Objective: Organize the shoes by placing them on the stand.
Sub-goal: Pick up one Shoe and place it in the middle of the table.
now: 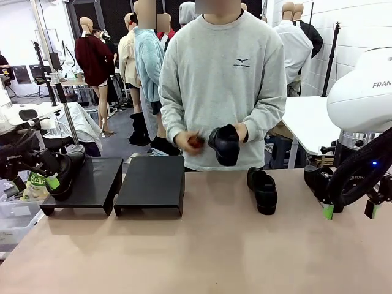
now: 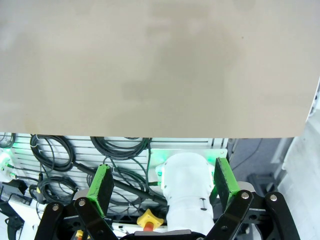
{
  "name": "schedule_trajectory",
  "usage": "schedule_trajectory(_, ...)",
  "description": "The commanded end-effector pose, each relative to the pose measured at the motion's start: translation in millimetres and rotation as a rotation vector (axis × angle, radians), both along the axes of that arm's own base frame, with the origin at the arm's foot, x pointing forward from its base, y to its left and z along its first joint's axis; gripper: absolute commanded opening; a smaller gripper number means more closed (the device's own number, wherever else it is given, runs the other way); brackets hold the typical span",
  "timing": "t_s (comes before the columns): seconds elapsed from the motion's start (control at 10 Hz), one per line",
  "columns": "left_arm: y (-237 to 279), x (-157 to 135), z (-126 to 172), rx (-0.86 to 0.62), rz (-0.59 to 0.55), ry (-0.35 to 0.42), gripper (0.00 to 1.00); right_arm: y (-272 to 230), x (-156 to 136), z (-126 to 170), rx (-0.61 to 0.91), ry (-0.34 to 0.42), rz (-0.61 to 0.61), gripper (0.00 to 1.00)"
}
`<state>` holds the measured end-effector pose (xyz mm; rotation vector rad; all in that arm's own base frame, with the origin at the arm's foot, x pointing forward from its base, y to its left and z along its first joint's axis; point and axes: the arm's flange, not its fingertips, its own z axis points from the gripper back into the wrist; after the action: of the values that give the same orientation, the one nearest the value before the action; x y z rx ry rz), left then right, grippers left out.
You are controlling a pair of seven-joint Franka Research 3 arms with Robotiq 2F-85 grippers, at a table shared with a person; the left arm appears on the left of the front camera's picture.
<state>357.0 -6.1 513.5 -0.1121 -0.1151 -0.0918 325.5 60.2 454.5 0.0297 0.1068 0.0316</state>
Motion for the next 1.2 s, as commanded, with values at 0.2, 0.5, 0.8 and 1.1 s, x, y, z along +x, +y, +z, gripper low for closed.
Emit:
schedule_trajectory(0.2,-70.2,-58.5,-11.8,-0.089,-0.026,-0.126,1.00,0.6,3.3,1.2,0.008,0.003,0.004,1.00)
schedule_trajectory(0.5,-99.7,-70.8,-52.4,-0.105,0.058,-0.156,1.00,0.6,3.3,1.2,0.008,0.003,0.004,1.00)
schedule_trajectory(0.8,-102.4,-79.5,-71.1,-0.099,0.075,-0.090,1.00,1.1,-3.6,5.9,-0.003,-0.004,0.021,1.00)
schedule_trajectory(1.1,-111.3,-44.9,-21.6,-0.094,0.044,-0.111,1.00,-22.3,58.1,10.2,0.059,-0.050,0.245,1.00)
